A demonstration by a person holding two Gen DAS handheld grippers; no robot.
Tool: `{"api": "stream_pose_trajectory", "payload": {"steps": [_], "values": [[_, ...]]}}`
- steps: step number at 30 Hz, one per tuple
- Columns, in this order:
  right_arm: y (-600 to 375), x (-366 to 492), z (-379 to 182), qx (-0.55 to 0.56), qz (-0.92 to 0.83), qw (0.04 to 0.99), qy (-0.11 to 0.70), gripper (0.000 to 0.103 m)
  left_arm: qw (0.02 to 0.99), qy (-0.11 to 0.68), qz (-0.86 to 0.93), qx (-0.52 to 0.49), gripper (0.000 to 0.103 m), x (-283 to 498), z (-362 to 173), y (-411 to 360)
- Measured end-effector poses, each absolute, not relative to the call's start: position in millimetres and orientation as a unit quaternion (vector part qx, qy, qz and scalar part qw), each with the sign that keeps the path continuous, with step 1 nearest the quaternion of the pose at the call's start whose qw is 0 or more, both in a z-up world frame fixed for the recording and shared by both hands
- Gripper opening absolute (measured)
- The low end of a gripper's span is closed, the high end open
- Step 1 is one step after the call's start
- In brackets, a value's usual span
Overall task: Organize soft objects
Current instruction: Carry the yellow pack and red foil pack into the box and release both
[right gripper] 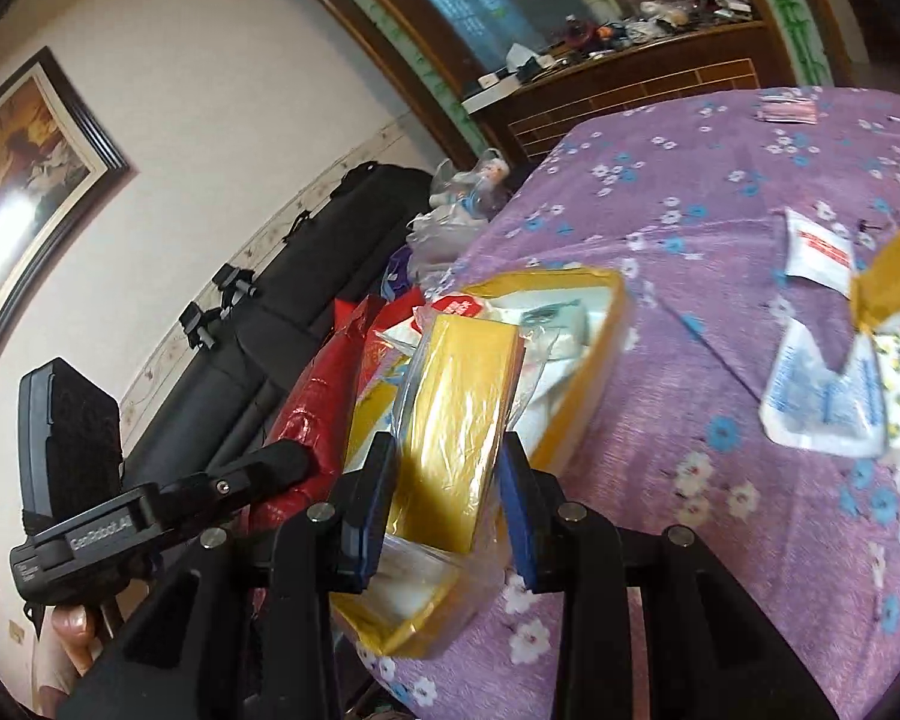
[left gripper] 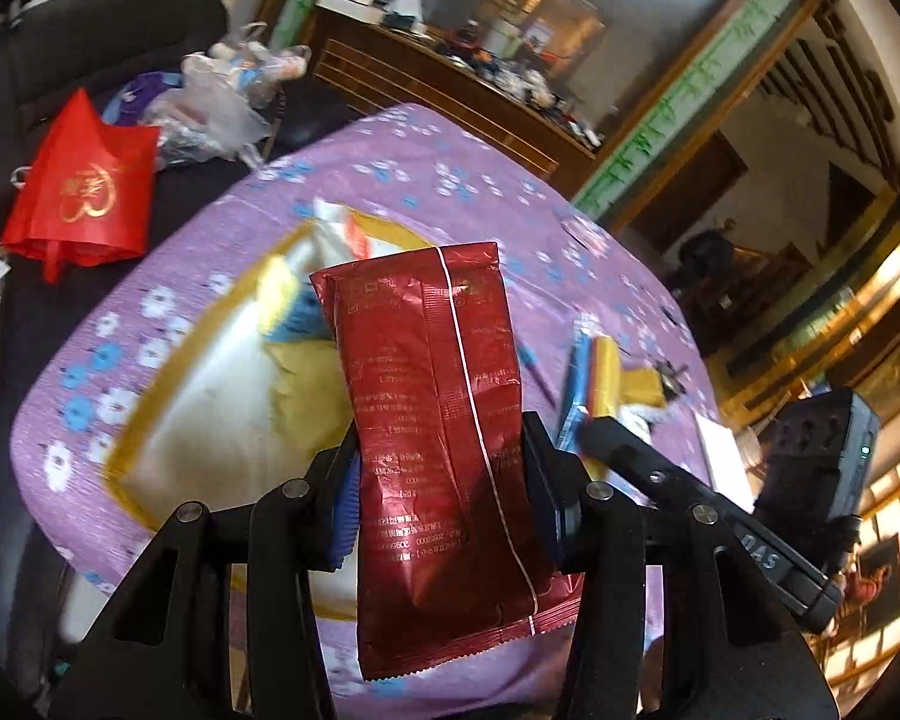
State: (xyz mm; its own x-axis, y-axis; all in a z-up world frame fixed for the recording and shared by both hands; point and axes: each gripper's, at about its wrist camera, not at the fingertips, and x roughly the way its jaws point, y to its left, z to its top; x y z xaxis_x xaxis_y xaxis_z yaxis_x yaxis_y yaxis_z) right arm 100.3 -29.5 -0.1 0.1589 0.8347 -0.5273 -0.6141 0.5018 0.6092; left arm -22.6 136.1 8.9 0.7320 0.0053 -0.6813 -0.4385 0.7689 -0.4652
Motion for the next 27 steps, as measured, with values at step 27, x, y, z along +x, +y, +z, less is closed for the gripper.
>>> {"api": "stream_pose_trajectory", "payload": {"steps": [27], "values": [[51,110,-23,0.009,0.432,0.794,0.428,0.036,0.867,0.379,0.123,-0.299,0.051,-7,-51,208]]}}
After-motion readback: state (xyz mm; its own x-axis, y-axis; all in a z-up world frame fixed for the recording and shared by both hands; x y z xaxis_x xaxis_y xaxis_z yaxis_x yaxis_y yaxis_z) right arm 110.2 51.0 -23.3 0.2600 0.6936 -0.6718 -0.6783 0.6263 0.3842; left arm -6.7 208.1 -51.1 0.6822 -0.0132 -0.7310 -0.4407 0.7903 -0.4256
